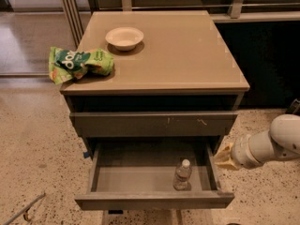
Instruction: Pick water bottle from middle drawer and place on counter
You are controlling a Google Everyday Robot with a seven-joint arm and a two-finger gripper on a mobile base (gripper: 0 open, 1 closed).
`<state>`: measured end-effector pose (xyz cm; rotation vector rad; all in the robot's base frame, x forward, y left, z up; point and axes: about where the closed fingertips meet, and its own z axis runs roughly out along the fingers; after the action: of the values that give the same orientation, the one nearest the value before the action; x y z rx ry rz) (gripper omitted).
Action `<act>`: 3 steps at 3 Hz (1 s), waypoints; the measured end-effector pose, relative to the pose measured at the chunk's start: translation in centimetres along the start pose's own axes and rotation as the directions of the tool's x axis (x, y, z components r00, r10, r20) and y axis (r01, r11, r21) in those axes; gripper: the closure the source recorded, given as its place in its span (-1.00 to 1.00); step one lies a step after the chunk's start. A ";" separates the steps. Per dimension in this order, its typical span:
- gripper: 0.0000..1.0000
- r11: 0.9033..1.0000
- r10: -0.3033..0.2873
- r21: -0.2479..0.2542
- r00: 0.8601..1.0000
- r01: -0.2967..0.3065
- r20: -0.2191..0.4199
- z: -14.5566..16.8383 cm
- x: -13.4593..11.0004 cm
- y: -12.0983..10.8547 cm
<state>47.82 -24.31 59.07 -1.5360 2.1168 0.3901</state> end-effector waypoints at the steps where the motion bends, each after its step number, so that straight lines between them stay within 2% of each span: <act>1: 0.10 0.999 0.021 -0.028 0.999 -0.020 0.039 2.0 0.5 0.3; 2: 0.06 0.997 0.060 -0.059 0.996 -0.056 0.072 4.4 1.5 0.7; 3: -0.42 0.994 0.087 -0.077 0.986 -0.077 0.141 7.4 2.1 1.0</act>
Offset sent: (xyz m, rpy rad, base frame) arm 0.0005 0.0150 -0.0749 0.1516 0.0867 -0.0359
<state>47.96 -22.02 51.67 -1.4172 2.0774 0.5936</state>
